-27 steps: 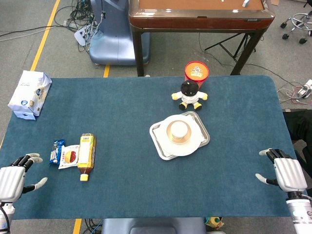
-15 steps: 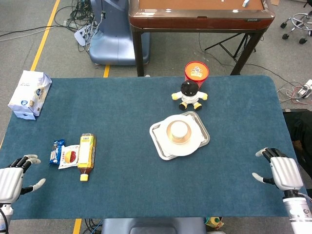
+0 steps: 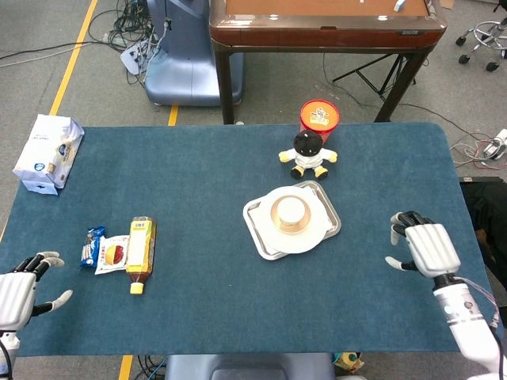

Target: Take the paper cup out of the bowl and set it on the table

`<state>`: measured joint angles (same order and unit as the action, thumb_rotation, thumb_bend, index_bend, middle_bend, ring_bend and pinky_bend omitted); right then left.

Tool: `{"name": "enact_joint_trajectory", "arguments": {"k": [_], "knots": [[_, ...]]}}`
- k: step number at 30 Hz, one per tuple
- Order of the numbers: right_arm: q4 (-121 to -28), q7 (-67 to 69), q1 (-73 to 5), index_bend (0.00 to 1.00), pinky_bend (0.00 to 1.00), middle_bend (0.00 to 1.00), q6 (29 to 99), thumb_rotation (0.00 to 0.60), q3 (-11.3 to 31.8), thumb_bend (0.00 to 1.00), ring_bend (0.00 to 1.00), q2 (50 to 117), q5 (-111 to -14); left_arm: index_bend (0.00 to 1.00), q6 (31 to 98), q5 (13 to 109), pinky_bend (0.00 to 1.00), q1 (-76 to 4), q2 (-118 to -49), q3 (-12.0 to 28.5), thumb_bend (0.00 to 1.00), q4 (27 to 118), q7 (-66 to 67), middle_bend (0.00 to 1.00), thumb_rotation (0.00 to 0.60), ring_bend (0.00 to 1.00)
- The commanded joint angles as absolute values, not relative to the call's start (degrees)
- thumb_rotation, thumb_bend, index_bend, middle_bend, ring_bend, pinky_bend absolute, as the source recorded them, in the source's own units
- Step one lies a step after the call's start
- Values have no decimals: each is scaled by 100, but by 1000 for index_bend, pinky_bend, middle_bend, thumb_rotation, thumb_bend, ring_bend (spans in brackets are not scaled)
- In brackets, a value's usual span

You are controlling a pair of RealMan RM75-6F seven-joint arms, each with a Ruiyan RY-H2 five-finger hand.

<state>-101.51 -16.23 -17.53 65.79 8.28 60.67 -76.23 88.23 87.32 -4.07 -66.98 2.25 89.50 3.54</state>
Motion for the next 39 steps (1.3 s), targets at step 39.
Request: {"name": "enact_joint_trajectory", "arguments": {"k": [39], "knots": [[-8610,-3578,-4541,488,159,27,4992,600,1087,346,0,8117,-6058,399,8925,8509,531,-191,-6407,282,129,9043,-84,309,600,327]]}}
